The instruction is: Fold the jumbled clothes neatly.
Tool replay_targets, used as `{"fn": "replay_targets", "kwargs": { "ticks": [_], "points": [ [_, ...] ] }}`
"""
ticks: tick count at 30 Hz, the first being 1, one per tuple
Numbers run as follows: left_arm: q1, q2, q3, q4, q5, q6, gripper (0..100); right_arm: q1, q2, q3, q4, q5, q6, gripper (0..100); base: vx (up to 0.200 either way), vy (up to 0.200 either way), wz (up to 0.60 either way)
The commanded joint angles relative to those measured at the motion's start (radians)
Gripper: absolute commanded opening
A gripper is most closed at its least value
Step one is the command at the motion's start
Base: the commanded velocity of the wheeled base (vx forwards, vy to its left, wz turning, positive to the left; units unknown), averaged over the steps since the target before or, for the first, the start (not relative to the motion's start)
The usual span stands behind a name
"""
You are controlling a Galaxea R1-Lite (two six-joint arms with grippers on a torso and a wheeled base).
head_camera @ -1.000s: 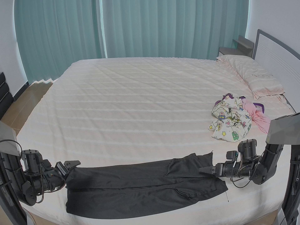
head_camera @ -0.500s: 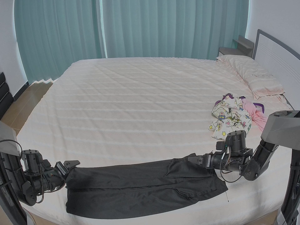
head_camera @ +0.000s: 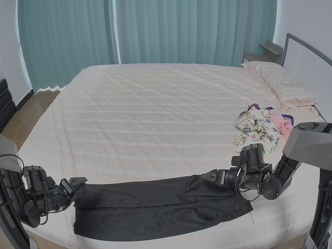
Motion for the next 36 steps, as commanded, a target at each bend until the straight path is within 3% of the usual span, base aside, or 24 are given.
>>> {"fn": "replay_targets", "kwargs": {
  "ticks": [1,11,17,22,31,32,36],
  "points": [
    [0.001,0.009,0.014,0.0,-0.002,0.0,100,0.008,0.015,-0.016,0.001,-0.012,0.0,100,0.0,0.2,0.0],
    [-0.001,0.039,0.014,-0.002,-0.008,0.001,100,0.022,0.062,-0.058,0.001,-0.056,-0.002,100,0.0,0.2,0.0],
    [-0.003,0.044,0.014,-0.002,-0.008,0.001,100,0.022,0.088,-0.072,0.001,-0.094,-0.026,100,0.0,0.0,0.0],
    [-0.004,0.058,0.014,-0.002,-0.008,0.004,100,0.011,0.117,-0.087,-0.002,-0.148,-0.12,100,0.0,0.0,0.0],
    [-0.006,0.064,0.014,-0.006,-0.007,0.009,100,0.013,0.137,-0.11,0.009,-0.148,-0.164,100,0.0,0.0,0.0],
    [-0.004,0.064,0.014,-0.006,-0.007,0.008,100,0.013,0.137,-0.115,0.015,-0.148,-0.169,0,0.0,0.0,0.0],
    [-0.004,0.064,0.014,-0.006,-0.007,0.008,100,0.013,0.134,-0.119,0.027,-0.148,-0.177,0,0.0,0.0,0.0]
  ]
}}
